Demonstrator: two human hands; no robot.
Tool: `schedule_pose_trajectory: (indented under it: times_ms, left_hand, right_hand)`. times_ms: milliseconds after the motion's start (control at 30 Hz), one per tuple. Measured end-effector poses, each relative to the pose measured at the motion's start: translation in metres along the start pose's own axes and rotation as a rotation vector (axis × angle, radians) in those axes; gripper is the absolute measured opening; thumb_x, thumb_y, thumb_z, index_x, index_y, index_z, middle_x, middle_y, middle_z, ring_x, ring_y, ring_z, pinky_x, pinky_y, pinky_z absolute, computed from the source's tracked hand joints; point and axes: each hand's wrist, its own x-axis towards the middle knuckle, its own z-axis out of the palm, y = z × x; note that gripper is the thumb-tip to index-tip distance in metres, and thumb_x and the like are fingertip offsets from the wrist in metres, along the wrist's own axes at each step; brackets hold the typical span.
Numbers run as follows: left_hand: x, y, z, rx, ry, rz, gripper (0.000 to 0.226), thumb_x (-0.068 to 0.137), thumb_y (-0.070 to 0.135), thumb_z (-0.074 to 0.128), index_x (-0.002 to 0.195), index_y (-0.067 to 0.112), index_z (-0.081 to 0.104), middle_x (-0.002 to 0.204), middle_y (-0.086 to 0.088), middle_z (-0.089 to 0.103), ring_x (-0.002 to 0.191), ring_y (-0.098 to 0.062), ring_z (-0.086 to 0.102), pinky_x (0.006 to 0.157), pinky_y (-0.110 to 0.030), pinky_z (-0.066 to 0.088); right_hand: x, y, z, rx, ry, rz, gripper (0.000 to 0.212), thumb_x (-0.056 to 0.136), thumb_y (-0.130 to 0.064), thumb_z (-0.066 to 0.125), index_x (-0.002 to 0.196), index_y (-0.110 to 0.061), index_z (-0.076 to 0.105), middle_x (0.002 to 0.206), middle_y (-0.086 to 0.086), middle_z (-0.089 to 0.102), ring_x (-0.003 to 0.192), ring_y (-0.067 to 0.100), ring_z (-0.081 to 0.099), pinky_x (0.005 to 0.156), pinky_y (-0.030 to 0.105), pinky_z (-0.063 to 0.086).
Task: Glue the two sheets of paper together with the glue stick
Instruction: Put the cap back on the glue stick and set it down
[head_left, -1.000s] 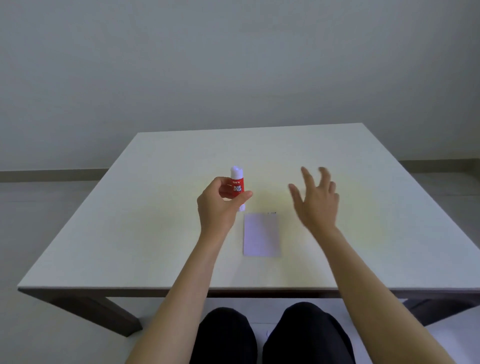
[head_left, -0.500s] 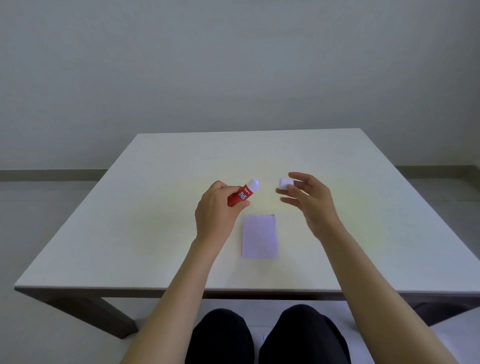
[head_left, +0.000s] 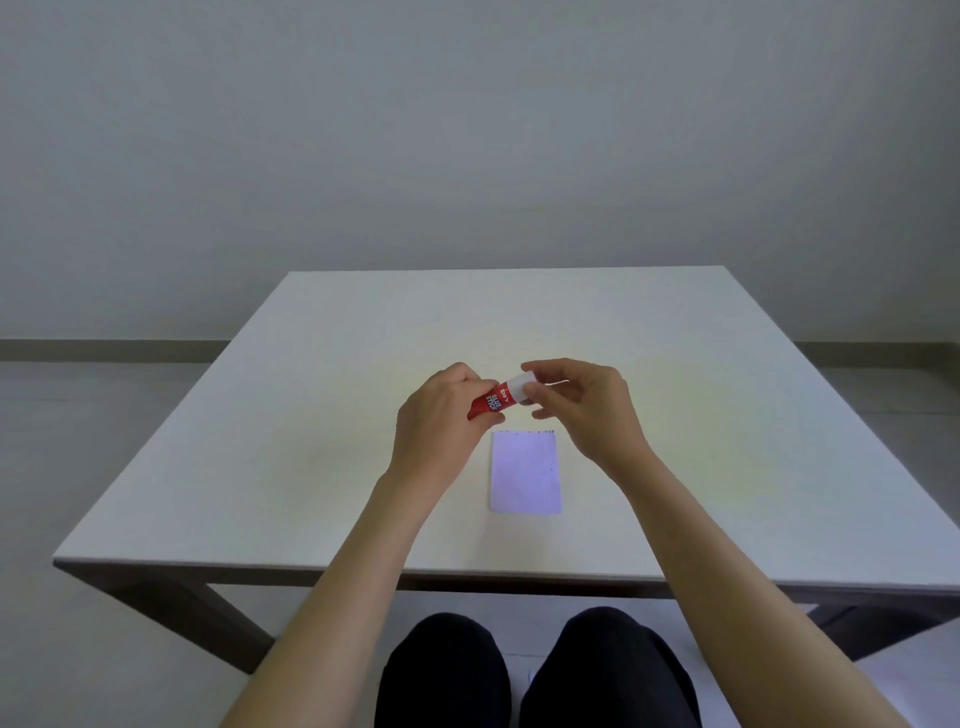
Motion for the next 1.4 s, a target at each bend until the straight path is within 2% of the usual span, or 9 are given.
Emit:
schedule_pose_trajectory:
  times_ms: [233,367,433,533,667,767,900,1133,1400]
  left_hand:
    - [-0.009,0.003,0.000,0.010,-0.052,0.015,0.025,0.081,0.029,0.069,0.106,0.026,0.070,0.094,0.006,0.062,0.075,-0.010,0.046,0.053,-0.021,0.028]
    - [-0.007,0.001,-0.002,-0.001,-0.026,-0.004,0.027,0.081,0.029,0.069,0.108,0.028,0.070,0.095,0.006,0.063,0.077,-0.010,0.049,0.058,-0.024,0.032]
    - [-0.006,0.002,-0.001,-0.011,-0.020,0.005,0.029,0.081,0.028,0.070,0.110,0.027,0.069,0.096,0.007,0.063,0.080,-0.011,0.052,0.060,-0.024,0.032]
    - [-0.007,0.003,0.001,-0.005,-0.036,0.019,0.031,0.081,0.029,0.069,0.112,0.027,0.069,0.098,0.008,0.063,0.079,-0.007,0.046,0.061,-0.024,0.032]
    - [-0.006,0.001,0.001,-0.024,-0.045,-0.001,0.025,0.081,0.029,0.070,0.105,0.029,0.071,0.093,0.005,0.063,0.078,-0.014,0.052,0.058,-0.025,0.033]
    - [-0.004,0.001,0.003,-0.010,-0.064,0.026,0.023,0.080,0.029,0.070,0.103,0.028,0.071,0.094,0.004,0.063,0.078,-0.014,0.052,0.057,-0.026,0.035]
    - [-0.005,0.005,0.009,-0.139,-0.106,0.004,0.019,0.075,0.030,0.074,0.094,0.029,0.073,0.084,0.005,0.067,0.072,-0.016,0.058,0.059,-0.025,0.040]
    - [0.050,-0.037,0.002,-0.421,0.226,-0.338,0.017,0.067,0.023,0.080,0.070,0.019,0.064,0.056,0.014,0.061,0.056,-0.003,0.061,0.056,-0.015,0.040]
    - [0.052,-0.059,0.051,-0.458,0.261,-0.465,0.032,0.068,0.014,0.076,0.061,0.025,0.047,0.055,0.002,0.064,0.063,-0.024,0.063,0.061,-0.032,0.046]
  right_hand:
    - [-0.004,0.003,0.010,-0.562,0.060,0.101,0.064,0.089,-0.061,0.041,0.075,-0.001,0.061,0.066,0.013,0.061,0.059,0.029,0.051,0.056,0.031,0.037]
    - [-0.009,0.001,0.003,-0.111,-0.153,-0.012,0.028,0.089,-0.034,0.061,0.115,-0.024,0.058,0.085,-0.005,0.065,0.064,0.012,0.065,0.067,0.025,0.051]
    - [-0.009,0.004,0.007,-0.192,-0.046,-0.015,0.021,0.088,-0.035,0.062,0.089,-0.014,0.064,0.070,0.002,0.066,0.051,0.011,0.057,0.059,0.026,0.047]
    - [-0.005,0.009,0.009,-0.461,0.079,0.024,0.058,0.088,-0.053,0.051,0.071,0.002,0.059,0.070,0.021,0.066,0.055,0.023,0.048,0.056,0.030,0.036]
    - [-0.006,0.007,-0.011,-0.219,-0.166,-0.101,0.029,0.087,-0.030,0.064,0.115,-0.030,0.058,0.090,-0.010,0.062,0.070,0.009,0.059,0.063,0.023,0.048]
    - [-0.004,0.010,-0.015,-0.363,-0.150,-0.101,0.005,0.089,-0.024,0.062,0.084,-0.024,0.064,0.068,-0.014,0.060,0.056,-0.002,0.055,0.056,0.020,0.041]
    - [-0.003,0.010,-0.009,-0.465,0.027,0.079,0.060,0.095,-0.051,0.040,0.046,-0.017,0.051,0.033,-0.010,0.042,0.041,0.008,0.041,0.047,0.026,0.030]
    - [-0.031,0.031,-0.028,-0.254,0.013,0.128,0.052,0.097,-0.044,0.042,0.059,-0.014,0.061,0.052,0.010,0.045,0.047,0.019,0.041,0.052,0.026,0.033]
    - [-0.044,0.047,-0.036,-0.255,0.064,0.152,0.036,0.095,-0.030,0.051,0.063,-0.018,0.063,0.050,0.001,0.049,0.044,0.012,0.044,0.043,0.011,0.033]
